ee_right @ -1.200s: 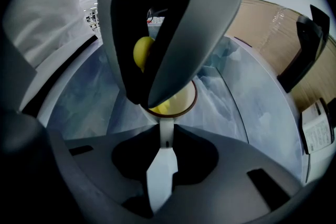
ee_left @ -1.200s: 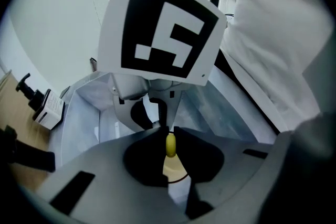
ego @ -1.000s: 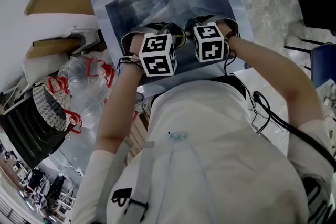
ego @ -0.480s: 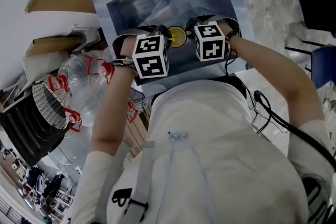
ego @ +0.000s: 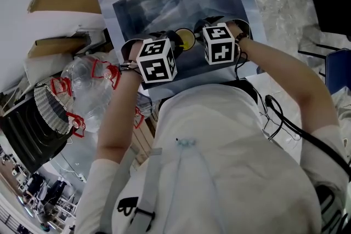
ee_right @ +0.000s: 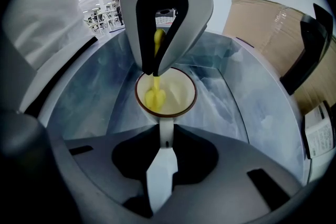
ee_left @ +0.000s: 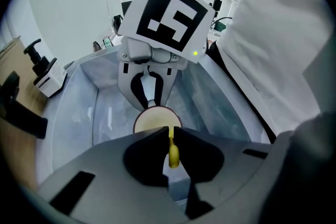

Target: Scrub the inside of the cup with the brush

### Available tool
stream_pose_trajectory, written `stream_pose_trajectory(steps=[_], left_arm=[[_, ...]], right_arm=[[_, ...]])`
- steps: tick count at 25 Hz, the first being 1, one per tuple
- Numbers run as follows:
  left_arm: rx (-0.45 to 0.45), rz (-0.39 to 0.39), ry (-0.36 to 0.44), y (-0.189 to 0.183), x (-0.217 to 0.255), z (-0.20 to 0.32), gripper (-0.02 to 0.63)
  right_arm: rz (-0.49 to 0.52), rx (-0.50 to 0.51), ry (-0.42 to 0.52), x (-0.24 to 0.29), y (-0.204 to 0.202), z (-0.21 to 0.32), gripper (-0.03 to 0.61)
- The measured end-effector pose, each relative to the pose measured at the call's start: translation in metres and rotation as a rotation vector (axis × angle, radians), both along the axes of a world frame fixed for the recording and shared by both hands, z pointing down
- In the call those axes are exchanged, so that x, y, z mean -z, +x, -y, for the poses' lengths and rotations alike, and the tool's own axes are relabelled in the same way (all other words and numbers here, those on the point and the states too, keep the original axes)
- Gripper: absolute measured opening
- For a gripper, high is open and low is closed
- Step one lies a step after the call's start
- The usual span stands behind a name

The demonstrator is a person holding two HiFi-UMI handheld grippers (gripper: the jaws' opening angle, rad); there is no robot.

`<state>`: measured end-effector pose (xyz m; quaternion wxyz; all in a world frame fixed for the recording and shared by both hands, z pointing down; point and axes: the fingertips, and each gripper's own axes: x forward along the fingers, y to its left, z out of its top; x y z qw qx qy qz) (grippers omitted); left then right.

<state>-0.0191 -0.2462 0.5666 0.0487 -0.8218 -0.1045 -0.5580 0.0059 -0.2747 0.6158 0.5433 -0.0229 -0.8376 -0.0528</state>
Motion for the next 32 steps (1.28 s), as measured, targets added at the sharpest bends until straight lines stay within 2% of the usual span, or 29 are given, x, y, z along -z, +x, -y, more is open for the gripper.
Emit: stream_pose_trajectory(steps=[7, 15, 19, 23, 32], left_arm=[[0.019, 0.005, -0.001, -0.001, -0.002, 0.000, 0.035], [0.074, -0.023, 0.025, -0.002, 0.001, 0.005, 0.035], [0.124, -0.053, 0.044, -0.007, 0.005, 0.008, 0.035], [0.207, -0.124, 0.063, -0.009, 0.018, 0.015, 0.035], [0.471, -0.335, 0.018, -0.027, 0.043, 0.030, 0.035]], right_arm=[[-0.002, 0.000, 0.003, -0.002, 0.000, 0.001, 0.072], [-0.002, -0.010, -0.002, -0.001, 0.001, 0.001, 0.075], [0.014, -0.017, 0.001, 0.003, 0.000, 0.002, 0.130], [0.028, -0.018, 0.007, 0.010, 0.001, 0.002, 0.173], [0.071, -0.041, 0.011, 0.033, 0.003, 0.004, 0.189]])
